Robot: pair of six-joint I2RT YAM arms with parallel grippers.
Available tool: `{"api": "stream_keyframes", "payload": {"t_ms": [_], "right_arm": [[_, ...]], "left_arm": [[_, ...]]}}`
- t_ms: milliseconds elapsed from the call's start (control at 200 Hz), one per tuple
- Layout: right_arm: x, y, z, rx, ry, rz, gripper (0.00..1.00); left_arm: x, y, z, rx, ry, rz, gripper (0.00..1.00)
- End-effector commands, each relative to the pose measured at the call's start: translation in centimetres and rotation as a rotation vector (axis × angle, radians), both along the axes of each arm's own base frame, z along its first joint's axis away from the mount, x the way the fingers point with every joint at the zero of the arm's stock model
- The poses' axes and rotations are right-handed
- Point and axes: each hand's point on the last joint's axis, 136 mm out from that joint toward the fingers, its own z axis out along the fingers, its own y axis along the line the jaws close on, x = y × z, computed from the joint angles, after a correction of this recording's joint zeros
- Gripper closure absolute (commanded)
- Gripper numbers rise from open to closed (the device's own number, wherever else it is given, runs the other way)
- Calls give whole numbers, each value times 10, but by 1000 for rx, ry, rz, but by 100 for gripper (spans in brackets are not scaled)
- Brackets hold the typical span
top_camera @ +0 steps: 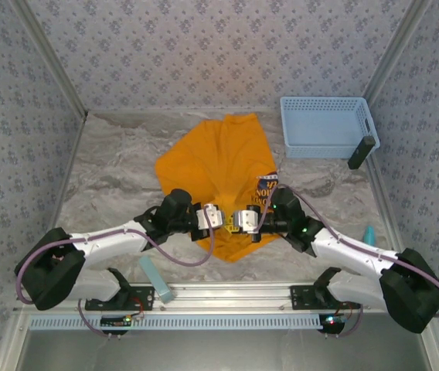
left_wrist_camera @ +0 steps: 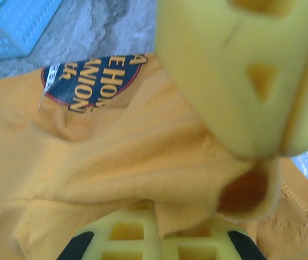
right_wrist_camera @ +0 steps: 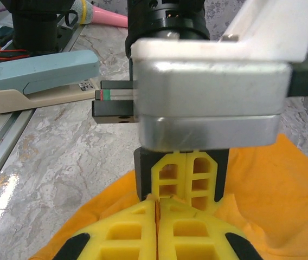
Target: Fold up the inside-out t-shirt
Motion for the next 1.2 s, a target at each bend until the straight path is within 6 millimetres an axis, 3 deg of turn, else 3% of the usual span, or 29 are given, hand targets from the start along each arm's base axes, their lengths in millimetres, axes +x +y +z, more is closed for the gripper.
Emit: {"api": "stream_keyframes", "payload": {"t_ms": [0, 50, 190, 280, 350, 370, 385, 525, 590, 655, 675, 765, 835, 915, 1029, 1089, 1129, 1194], "right_arm": [[-5, 1, 5, -4, -27, 27, 94], [-6, 0, 2, -21, -45, 26, 80], [-9, -3, 4, -38, -114, 26, 58], [18, -8, 26, -2, -179, -124, 48], [51, -12, 52, 54, -192, -277, 25], [60, -14, 59, 65, -180, -319, 4], [68, -15, 65, 71, -173, -349, 1], [159, -34, 91, 139, 175, -753, 0], [200, -51, 86, 160, 372, -982, 0], [218, -42, 74, 87, 523, -962, 0], [225, -37, 78, 93, 557, -950, 0], [257, -32, 64, 139, 785, -956, 0], [274, -30, 49, 115, 847, -1023, 0], [293, -38, 30, -5, 693, -1230, 0], [316, -65, 23, -51, 495, -1578, 0], [318, -69, 17, -86, 453, -1678, 0], [318, -60, 11, -98, 510, -1666, 0], [319, -15, -6, -98, 688, -1416, 6]], "left_arm": [[-5, -13, 33, -85, -72, -78, 100], [-5, -10, 37, -84, -76, -65, 100], [5, 9, 49, -27, -96, 48, 100], [-3, 30, 49, 41, -60, 96, 100], [-16, 44, 42, 84, -21, 115, 100], [-18, 47, 40, 86, -11, 129, 100], [-20, 49, 39, 84, -1, 136, 100], [-28, 58, 50, -24, 37, 194, 100], [-33, 58, 58, -79, 42, 186, 100], [-40, 56, 59, -100, 61, 157, 100], [-42, 56, 58, -101, 69, 149, 100], [-46, 53, 51, -88, 86, 137, 100], [-46, 51, 47, -62, 66, 134, 100], [-47, 49, 46, -49, 47, 123, 100], [-46, 47, 47, -44, 23, 112, 100], [-38, 48, 52, -52, 9, 160, 100], [-30, 50, 58, -69, 2, 211, 98], [-22, 53, 63, -85, 5, 273, 94]]}}
